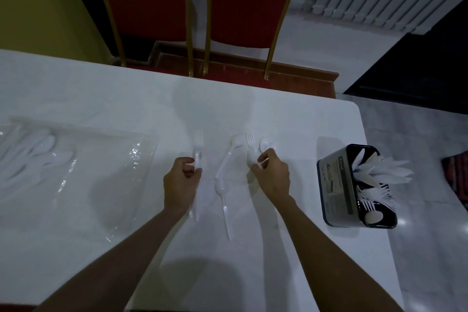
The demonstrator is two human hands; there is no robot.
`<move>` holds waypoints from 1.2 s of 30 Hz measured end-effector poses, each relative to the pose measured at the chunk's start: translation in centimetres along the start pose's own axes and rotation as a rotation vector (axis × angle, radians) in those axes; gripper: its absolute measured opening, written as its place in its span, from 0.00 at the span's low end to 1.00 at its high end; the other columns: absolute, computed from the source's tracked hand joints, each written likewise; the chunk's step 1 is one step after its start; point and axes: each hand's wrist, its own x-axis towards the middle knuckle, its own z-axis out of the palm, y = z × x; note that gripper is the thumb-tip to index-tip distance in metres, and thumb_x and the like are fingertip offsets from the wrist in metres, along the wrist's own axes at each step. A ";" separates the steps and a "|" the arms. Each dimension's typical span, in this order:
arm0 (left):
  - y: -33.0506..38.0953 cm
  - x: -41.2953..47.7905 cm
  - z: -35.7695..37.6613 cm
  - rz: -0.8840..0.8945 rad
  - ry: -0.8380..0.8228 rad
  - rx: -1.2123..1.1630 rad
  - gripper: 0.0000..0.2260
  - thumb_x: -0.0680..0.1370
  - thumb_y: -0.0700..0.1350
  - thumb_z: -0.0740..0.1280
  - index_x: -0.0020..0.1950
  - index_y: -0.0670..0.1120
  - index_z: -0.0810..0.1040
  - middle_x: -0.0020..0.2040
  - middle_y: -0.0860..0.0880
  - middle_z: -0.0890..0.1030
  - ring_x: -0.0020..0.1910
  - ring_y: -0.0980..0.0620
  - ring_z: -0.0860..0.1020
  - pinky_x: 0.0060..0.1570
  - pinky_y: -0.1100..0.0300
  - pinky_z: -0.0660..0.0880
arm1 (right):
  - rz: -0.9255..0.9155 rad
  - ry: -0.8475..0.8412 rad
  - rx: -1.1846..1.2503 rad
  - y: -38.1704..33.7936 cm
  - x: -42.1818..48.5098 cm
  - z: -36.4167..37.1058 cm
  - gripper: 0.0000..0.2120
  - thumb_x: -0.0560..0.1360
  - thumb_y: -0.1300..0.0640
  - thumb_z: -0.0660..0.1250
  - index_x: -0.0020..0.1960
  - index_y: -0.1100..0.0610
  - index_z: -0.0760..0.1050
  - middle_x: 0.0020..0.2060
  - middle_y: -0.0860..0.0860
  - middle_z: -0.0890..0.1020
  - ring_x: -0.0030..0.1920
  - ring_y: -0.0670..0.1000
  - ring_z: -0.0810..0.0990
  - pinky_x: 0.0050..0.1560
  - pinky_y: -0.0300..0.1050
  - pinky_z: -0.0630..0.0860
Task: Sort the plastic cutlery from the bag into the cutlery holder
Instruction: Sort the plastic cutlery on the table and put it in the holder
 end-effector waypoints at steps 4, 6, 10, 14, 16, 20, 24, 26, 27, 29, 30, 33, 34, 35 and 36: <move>-0.9 0.6 -0.5 0.013 0.021 0.036 0.05 0.74 0.40 0.69 0.49 0.43 0.81 0.41 0.49 0.83 0.40 0.53 0.80 0.39 0.73 0.70 | -0.034 0.089 -0.017 -1.3 1.1 0.1 0.13 0.75 0.52 0.69 0.55 0.54 0.70 0.45 0.52 0.81 0.45 0.55 0.80 0.45 0.49 0.78; -1.1 0.8 -0.8 0.013 0.044 0.054 0.04 0.75 0.41 0.69 0.48 0.43 0.81 0.41 0.47 0.83 0.40 0.53 0.79 0.41 0.66 0.71 | -0.032 0.051 -0.085 -1.6 1.8 0.6 0.15 0.75 0.53 0.69 0.58 0.55 0.69 0.51 0.53 0.79 0.49 0.57 0.80 0.49 0.51 0.78; -1.5 1.2 -1.9 -0.016 0.103 0.072 0.04 0.75 0.42 0.68 0.46 0.43 0.81 0.39 0.48 0.83 0.38 0.53 0.79 0.39 0.65 0.69 | 0.024 0.037 -0.168 -1.7 2.1 1.5 0.20 0.75 0.57 0.68 0.62 0.61 0.65 0.56 0.59 0.77 0.55 0.62 0.79 0.53 0.56 0.78; -2.5 1.2 -3.3 -0.125 0.159 0.086 0.04 0.74 0.43 0.69 0.44 0.44 0.82 0.38 0.47 0.84 0.38 0.48 0.81 0.41 0.58 0.75 | 0.130 0.023 -0.102 -1.8 2.1 1.9 0.15 0.75 0.60 0.68 0.58 0.63 0.69 0.53 0.60 0.80 0.55 0.62 0.79 0.52 0.53 0.78; -2.9 0.7 -3.8 -0.187 0.184 0.083 0.04 0.74 0.43 0.69 0.44 0.43 0.81 0.37 0.46 0.83 0.36 0.48 0.80 0.37 0.61 0.73 | 0.121 0.032 -0.055 -1.7 1.7 1.7 0.04 0.75 0.61 0.66 0.47 0.61 0.72 0.44 0.57 0.80 0.49 0.61 0.80 0.43 0.46 0.76; -3.4 -0.6 -4.7 -0.204 0.128 0.111 0.02 0.73 0.42 0.69 0.42 0.44 0.81 0.36 0.49 0.81 0.36 0.52 0.77 0.33 0.73 0.65 | 0.045 -0.134 0.146 -3.0 -1.4 2.4 0.19 0.76 0.56 0.69 0.30 0.55 0.65 0.29 0.52 0.74 0.35 0.54 0.77 0.35 0.48 0.75; -3.9 -1.5 -4.6 -0.183 0.013 0.154 0.04 0.72 0.43 0.70 0.39 0.44 0.80 0.33 0.49 0.80 0.35 0.52 0.77 0.33 0.71 0.66 | -0.044 -0.379 0.145 -5.4 -4.4 5.4 0.14 0.74 0.55 0.72 0.34 0.59 0.72 0.31 0.55 0.79 0.33 0.56 0.82 0.33 0.44 0.79; -3.7 -1.1 -4.5 -0.190 0.007 0.171 0.05 0.72 0.44 0.71 0.40 0.43 0.81 0.34 0.48 0.81 0.35 0.51 0.78 0.33 0.66 0.67 | -0.049 -0.371 0.118 -6.2 -5.1 7.2 0.14 0.72 0.54 0.73 0.39 0.64 0.76 0.35 0.58 0.82 0.35 0.57 0.84 0.33 0.43 0.79; -3.5 -0.7 -4.4 -0.200 0.010 0.184 0.05 0.73 0.44 0.71 0.41 0.42 0.81 0.35 0.48 0.81 0.36 0.51 0.78 0.35 0.64 0.67 | -0.045 -0.365 0.105 -6.6 -5.4 7.7 0.15 0.71 0.53 0.74 0.42 0.65 0.77 0.37 0.59 0.83 0.36 0.57 0.85 0.35 0.44 0.81; -3.4 0.4 -4.3 -0.211 -0.004 0.209 0.08 0.72 0.47 0.71 0.40 0.42 0.82 0.35 0.47 0.82 0.37 0.49 0.80 0.38 0.62 0.68 | -0.043 -0.372 0.069 -6.8 -5.8 8.7 0.15 0.69 0.53 0.75 0.44 0.65 0.78 0.39 0.59 0.84 0.38 0.56 0.85 0.40 0.47 0.83; -3.2 0.9 -4.2 -0.216 -0.023 0.235 0.09 0.71 0.48 0.72 0.39 0.42 0.82 0.34 0.47 0.83 0.37 0.48 0.81 0.38 0.62 0.68 | -0.042 -0.376 0.056 -6.7 -5.9 9.0 0.13 0.69 0.54 0.75 0.44 0.63 0.78 0.40 0.59 0.84 0.39 0.56 0.85 0.42 0.48 0.83; -2.3 1.8 -4.0 -0.208 -0.107 0.313 0.11 0.69 0.51 0.74 0.35 0.43 0.84 0.32 0.45 0.83 0.35 0.48 0.81 0.35 0.62 0.69 | -0.045 -0.357 -0.011 -6.5 -5.8 8.7 0.07 0.71 0.58 0.72 0.40 0.60 0.76 0.39 0.58 0.83 0.41 0.57 0.84 0.38 0.41 0.77; -1.9 1.8 -3.8 -0.198 -0.138 0.323 0.11 0.68 0.50 0.75 0.34 0.42 0.84 0.31 0.43 0.83 0.34 0.47 0.81 0.34 0.61 0.70 | -0.041 -0.343 -0.018 -6.0 -5.7 8.5 0.06 0.71 0.59 0.71 0.38 0.59 0.75 0.38 0.58 0.83 0.41 0.58 0.84 0.37 0.40 0.76; -1.6 1.7 -3.4 -0.196 -0.164 0.336 0.11 0.68 0.48 0.75 0.33 0.40 0.83 0.30 0.42 0.82 0.34 0.46 0.81 0.34 0.60 0.71 | -0.027 -0.335 -0.020 -5.8 -5.6 8.1 0.07 0.71 0.60 0.71 0.37 0.59 0.74 0.37 0.59 0.83 0.41 0.58 0.85 0.36 0.41 0.77; -1.4 1.7 -3.1 -0.200 -0.179 0.360 0.10 0.67 0.47 0.75 0.32 0.40 0.83 0.29 0.42 0.81 0.34 0.45 0.82 0.33 0.60 0.72 | -0.021 -0.326 -0.021 -5.3 -5.5 7.8 0.08 0.71 0.60 0.71 0.35 0.59 0.73 0.37 0.59 0.83 0.40 0.59 0.85 0.37 0.42 0.78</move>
